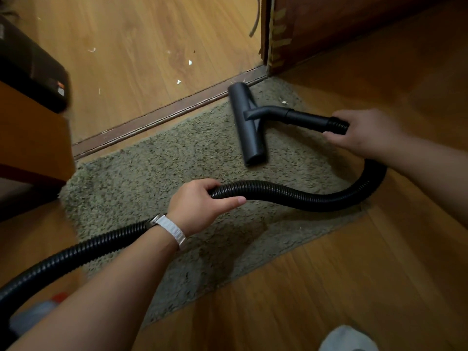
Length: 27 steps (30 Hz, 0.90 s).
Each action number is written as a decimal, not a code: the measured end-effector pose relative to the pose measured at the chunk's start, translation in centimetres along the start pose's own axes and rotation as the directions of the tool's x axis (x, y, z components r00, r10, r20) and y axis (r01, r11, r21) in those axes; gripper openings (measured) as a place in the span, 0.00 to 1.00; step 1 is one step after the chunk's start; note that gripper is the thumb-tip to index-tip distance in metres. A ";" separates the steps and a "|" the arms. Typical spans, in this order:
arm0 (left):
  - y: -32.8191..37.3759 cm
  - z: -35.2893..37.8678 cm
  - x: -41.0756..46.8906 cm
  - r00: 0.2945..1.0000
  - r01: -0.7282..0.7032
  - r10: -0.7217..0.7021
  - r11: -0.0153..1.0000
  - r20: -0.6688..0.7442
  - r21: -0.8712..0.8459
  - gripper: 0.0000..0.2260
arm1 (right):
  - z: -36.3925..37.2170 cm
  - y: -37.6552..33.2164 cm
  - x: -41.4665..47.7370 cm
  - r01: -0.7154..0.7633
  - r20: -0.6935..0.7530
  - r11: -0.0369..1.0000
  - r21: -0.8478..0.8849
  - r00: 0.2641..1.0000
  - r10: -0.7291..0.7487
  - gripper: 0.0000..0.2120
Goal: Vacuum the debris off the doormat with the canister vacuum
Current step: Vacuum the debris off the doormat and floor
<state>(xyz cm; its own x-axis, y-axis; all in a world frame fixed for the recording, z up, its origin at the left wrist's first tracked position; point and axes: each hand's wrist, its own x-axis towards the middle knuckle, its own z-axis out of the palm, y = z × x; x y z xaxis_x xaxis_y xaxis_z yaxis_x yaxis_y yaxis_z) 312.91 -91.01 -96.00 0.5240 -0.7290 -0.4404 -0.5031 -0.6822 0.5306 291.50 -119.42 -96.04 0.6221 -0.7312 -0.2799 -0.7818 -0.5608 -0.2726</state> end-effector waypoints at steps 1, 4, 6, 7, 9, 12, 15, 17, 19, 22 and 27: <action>0.1 0.0 -0.1 1.000 0.002 -0.002 1.000 0.002 -0.004 0.22 | 0.1 -0.7 0.1 0.040 0.017 0.999 -0.027 0.999 -0.040 0.13; 0.3 -0.4 -0.1 1.000 0.003 -0.003 0.999 0.016 -0.043 0.21 | 0.6 -3.1 0.3 0.161 0.076 0.983 -0.090 0.985 -0.155 0.14; 0.4 -0.9 0.0 1.000 0.008 -0.005 0.996 0.025 -0.092 0.21 | 0.8 -3.9 0.5 0.211 0.099 0.972 -0.102 0.975 -0.201 0.13; 0.5 -1.1 0.0 1.000 0.007 -0.004 0.994 0.026 -0.108 0.21 | 0.8 -4.1 0.7 0.224 0.100 0.969 -0.105 0.972 -0.214 0.13; 0.6 -1.5 0.2 1.000 -0.002 0.004 0.995 0.023 -0.095 0.20 | 0.7 -4.1 0.7 0.236 0.086 0.965 -0.112 0.970 -0.227 0.13; 0.4 -1.4 0.2 1.000 -0.004 0.005 0.998 0.019 -0.057 0.19 | 0.9 -3.9 0.6 0.236 0.066 0.964 -0.119 0.971 -0.230 0.15; -0.1 -0.7 -0.1 1.000 0.000 0.002 0.999 0.031 -0.048 0.20 | 0.8 -2.9 0.4 0.206 0.032 0.972 -0.109 0.978 -0.204 0.17; -0.2 -0.3 -0.3 0.999 -0.001 0.002 0.999 0.036 -0.037 0.21 | 0.5 -1.8 0.2 0.154 0.009 0.986 -0.071 0.988 -0.154 0.17; -0.2 -0.2 -0.2 0.999 -0.003 0.005 0.999 0.041 -0.043 0.22 | 0.1 -0.6 -0.1 0.088 0.004 0.996 -0.026 0.996 -0.088 0.17; -0.2 -0.4 0.3 0.999 -0.010 0.012 0.998 0.031 -0.067 0.23 | -0.7 0.7 0.0 0.009 0.006 1.000 0.017 1.000 -0.009 0.16; 0.1 -0.6 0.6 1.000 -0.020 0.020 0.999 0.011 -0.028 0.25 | -1.8 1.4 0.1 -0.080 -0.013 0.997 0.002 0.997 0.080 0.18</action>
<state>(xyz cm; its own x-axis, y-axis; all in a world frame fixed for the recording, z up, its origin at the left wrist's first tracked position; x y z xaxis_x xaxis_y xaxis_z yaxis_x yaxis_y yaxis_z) 313.57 -91.47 -95.74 0.5066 -0.7430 -0.4374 -0.4937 -0.6658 0.5594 290.39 -120.94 -94.80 0.5568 -0.7787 -0.2891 -0.8290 -0.4996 -0.2513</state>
